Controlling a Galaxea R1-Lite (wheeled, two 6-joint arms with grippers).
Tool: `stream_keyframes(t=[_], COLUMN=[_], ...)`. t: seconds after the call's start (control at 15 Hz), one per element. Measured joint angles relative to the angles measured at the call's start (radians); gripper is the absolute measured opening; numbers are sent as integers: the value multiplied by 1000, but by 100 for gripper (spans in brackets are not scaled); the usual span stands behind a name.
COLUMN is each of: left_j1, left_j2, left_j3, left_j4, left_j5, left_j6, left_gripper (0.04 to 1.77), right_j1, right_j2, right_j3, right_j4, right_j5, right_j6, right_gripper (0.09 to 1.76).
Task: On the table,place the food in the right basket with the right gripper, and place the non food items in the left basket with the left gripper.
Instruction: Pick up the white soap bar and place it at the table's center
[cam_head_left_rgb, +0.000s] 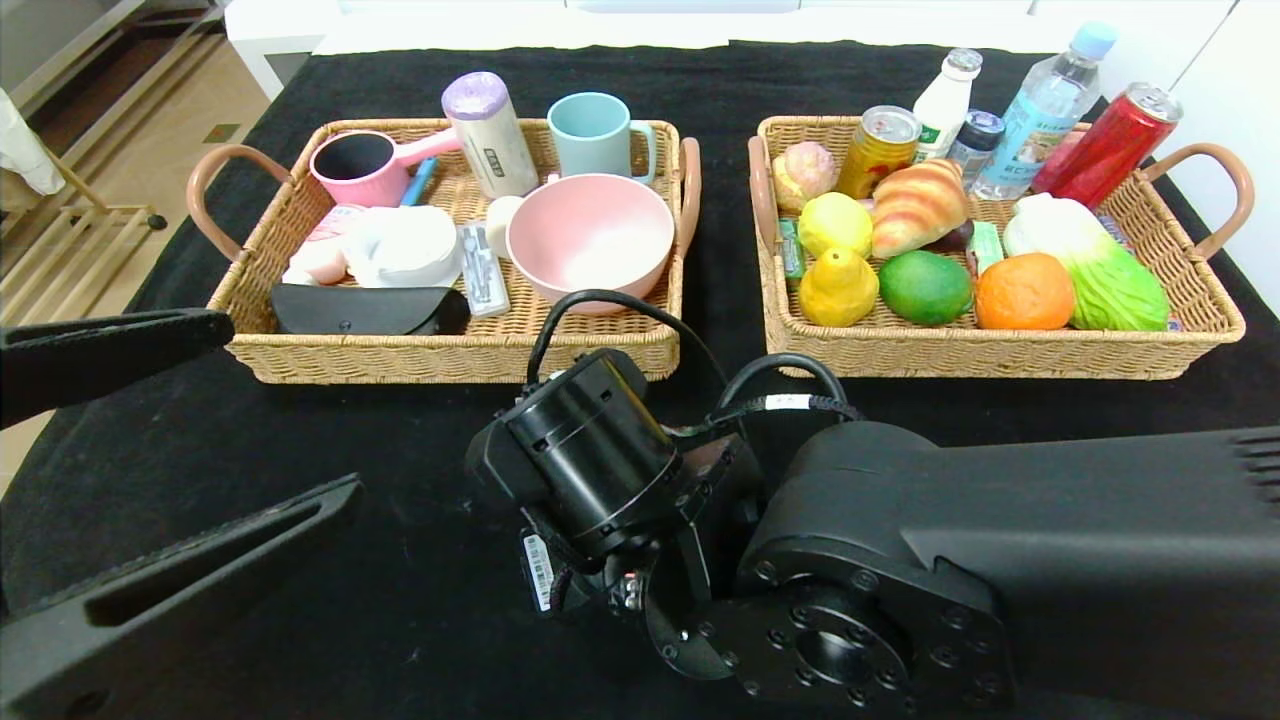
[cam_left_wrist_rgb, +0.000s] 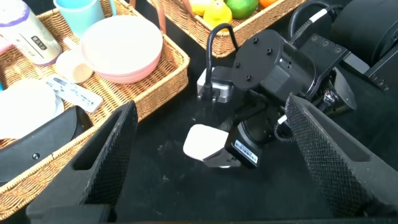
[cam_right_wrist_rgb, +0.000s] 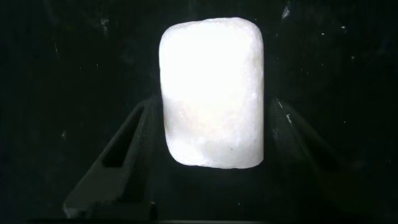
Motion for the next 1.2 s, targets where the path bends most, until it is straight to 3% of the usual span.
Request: stream_keyframes(t=[0.47, 0.73, 1.0, 1.2], left_j1=[0, 0, 0, 1], left_j2=[-8, 5, 49, 84], left_j3=[-21, -12, -3, 1], left_j4=[-1, 0, -3, -2], left_j5=[2, 2, 8, 28], left_j6=[-5, -6, -13, -19], left_gripper=[172, 172, 172, 172], right_j1=[27, 21, -55, -209], right_j2=[-63, -177, -325, -467], right_j3=[29, 206, 520, 754], right_j4=[4, -49, -356, -522], right_j5=[-39, -17, 136, 395], right_j6=[-50, -119, -294, -474], right_gripper=[155, 161, 165, 167])
